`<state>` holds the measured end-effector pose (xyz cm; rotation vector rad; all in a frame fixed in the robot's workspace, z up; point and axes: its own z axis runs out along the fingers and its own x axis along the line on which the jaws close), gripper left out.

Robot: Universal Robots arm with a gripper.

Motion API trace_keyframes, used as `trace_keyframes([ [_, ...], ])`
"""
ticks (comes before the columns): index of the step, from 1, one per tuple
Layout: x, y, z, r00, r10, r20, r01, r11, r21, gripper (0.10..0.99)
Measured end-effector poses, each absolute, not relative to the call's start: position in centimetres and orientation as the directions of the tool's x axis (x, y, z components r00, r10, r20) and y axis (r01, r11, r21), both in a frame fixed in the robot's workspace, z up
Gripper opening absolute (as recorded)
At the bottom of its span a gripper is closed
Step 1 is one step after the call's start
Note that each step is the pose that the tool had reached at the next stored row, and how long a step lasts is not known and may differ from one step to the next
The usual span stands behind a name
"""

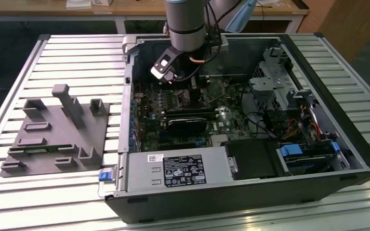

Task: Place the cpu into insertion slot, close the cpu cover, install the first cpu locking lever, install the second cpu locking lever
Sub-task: 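Place the cpu into insertion slot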

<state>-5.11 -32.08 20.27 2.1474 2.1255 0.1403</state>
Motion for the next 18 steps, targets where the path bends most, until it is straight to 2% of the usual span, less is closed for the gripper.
trace_keyframes([
  [18, -5.14, -31.54, 19.27, 0.042, 0.999, -0.017, 0.988, -0.039, 0.148, 0.541],
])
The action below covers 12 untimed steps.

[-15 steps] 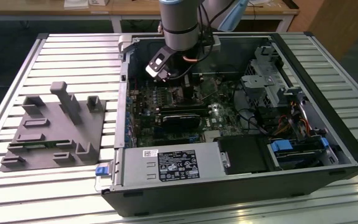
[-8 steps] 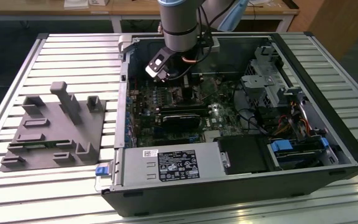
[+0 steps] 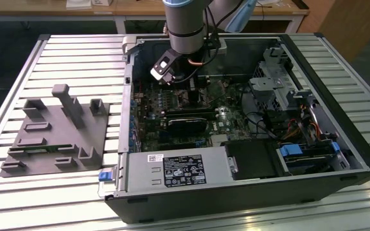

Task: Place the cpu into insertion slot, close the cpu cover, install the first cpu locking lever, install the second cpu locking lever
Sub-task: 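Place the cpu into insertion slot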

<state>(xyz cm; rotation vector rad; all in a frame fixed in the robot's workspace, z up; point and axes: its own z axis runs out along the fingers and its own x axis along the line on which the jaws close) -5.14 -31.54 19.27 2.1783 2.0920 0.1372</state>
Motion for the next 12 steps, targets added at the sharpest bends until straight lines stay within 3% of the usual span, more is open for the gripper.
trace_keyframes([
  [3, -5.14, -31.54, 19.27, 0.042, 0.999, -0.017, 0.988, -0.039, 0.148, 0.553],
  [4, -5.14, -31.54, 19.27, 0.042, 0.999, -0.017, 0.988, -0.039, 0.148, 0.616],
  [12, -5.14, -31.54, 19.98, 0.042, 0.999, -0.017, 0.988, -0.039, 0.148, 0.616],
])
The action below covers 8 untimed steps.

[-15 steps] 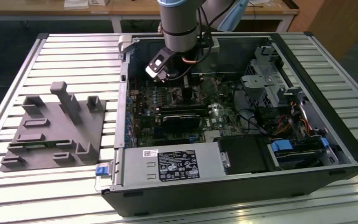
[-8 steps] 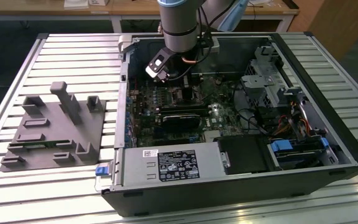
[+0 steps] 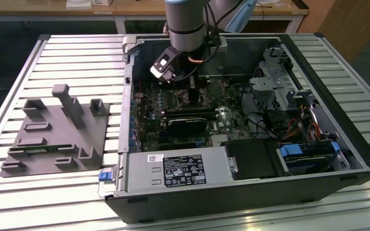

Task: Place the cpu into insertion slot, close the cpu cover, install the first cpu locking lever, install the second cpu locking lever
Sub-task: 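Place the cpu into insertion slot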

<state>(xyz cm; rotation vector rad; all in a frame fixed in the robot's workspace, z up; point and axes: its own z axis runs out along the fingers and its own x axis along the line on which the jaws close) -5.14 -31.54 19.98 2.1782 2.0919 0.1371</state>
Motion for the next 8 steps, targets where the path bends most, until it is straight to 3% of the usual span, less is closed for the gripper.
trace_keyframes([
  [6, -5.14, -31.54, 21.12, 0.041, 0.999, -0.015, 0.988, -0.039, 0.148, 0.616],
  [8, -5.14, -31.61, 21.13, 0.042, 0.999, 0.009, 0.988, -0.042, 0.147, 0.616],
])
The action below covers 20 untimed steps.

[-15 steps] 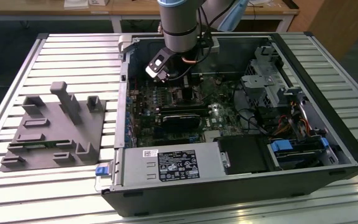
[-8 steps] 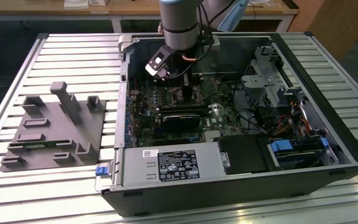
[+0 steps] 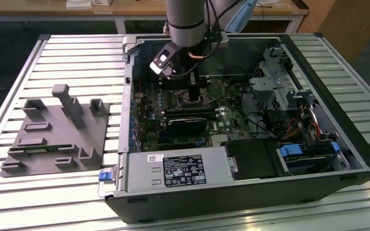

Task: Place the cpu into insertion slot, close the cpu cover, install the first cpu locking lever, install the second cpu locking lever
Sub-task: 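Place the cpu into insertion slot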

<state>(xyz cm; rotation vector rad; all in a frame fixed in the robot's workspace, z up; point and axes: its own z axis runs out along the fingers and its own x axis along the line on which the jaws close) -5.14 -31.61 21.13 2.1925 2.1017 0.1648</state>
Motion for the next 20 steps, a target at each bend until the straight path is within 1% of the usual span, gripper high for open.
trace_keyframes([
  [3, -5.14, -31.87, 21.13, 0.042, 0.997, 0.063, 0.988, -0.05, 0.144, 0.616],
  [4, -5.14, -31.9, 21.13, 0.042, 0.996, 0.073, 0.988, -0.052, 0.144, 0.616],
  [11, -5.14, -31.9, 21.13, 0.042, 0.996, 0.073, 0.988, -0.052, 0.144, 0.616],
  [12, -5.14, -31.9, 21.13, 0.042, 0.996, 0.073, 0.988, -0.052, 0.144, 0.6],
  [13, -5.14, -31.9, 21.13, 0.042, 0.996, 0.073, 0.988, -0.052, 0.144, 0.537],
  [14, -5.14, -31.9, 21.13, 0.042, 0.996, 0.073, 0.988, -0.052, 0.144, 0.537],
  [15, -5.14, -31.9, 21.13, 0.042, 0.996, 0.074, 0.988, -0.052, 0.144, 0.471],
  [16, -5.14, -31.91, 21.13, 0.042, 0.996, 0.074, 0.988, -0.052, 0.144, 0.471],
  [19, -5.14, -31.9, 21.13, 0.042, 0.996, 0.074, 0.988, -0.052, 0.144, 0.298],
  [20, -5.14, -31.91, 21.13, 0.042, 0.996, 0.074, 0.988, -0.052, 0.144, 0.298],
])
